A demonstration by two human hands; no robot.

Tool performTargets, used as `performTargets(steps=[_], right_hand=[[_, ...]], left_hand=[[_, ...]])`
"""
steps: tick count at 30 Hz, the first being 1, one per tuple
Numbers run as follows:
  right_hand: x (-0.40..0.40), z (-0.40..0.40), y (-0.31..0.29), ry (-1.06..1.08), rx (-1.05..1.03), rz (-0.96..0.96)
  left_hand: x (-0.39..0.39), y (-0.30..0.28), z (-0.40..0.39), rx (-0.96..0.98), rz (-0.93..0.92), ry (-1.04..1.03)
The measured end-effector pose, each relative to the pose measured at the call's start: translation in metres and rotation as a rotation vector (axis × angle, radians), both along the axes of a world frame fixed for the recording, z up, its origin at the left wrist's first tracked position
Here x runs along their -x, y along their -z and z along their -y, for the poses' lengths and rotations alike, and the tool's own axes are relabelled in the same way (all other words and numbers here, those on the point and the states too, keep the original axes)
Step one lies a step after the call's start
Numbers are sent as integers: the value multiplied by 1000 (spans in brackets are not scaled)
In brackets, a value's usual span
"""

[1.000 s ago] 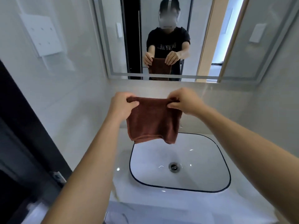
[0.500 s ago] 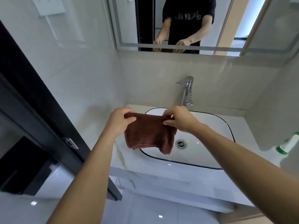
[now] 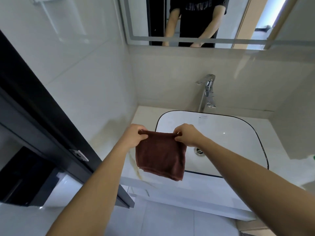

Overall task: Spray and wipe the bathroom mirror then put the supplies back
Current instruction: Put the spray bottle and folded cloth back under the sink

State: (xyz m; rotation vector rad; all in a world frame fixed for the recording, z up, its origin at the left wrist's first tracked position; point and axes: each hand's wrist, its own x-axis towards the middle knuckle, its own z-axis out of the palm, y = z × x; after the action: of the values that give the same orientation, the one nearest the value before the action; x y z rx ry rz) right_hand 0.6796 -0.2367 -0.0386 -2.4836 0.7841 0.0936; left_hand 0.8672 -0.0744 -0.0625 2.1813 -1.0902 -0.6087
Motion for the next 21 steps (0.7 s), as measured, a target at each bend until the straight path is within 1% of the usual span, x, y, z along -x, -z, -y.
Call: performTargets(steps=[5,11,16,21], right_hand=[[-17,4,31,114,8,-22],[-17,6,58,189,7,-57],[-18,3,69,237,-2,-86],[-18,7,62,253,-31,-101]], left_hand=[[-22,31,28,-77,35,-31],[-18,48,35,-67,59,-39],[-16,44,37,-46,128,-39],[-13,21,45,-14,179,-28]])
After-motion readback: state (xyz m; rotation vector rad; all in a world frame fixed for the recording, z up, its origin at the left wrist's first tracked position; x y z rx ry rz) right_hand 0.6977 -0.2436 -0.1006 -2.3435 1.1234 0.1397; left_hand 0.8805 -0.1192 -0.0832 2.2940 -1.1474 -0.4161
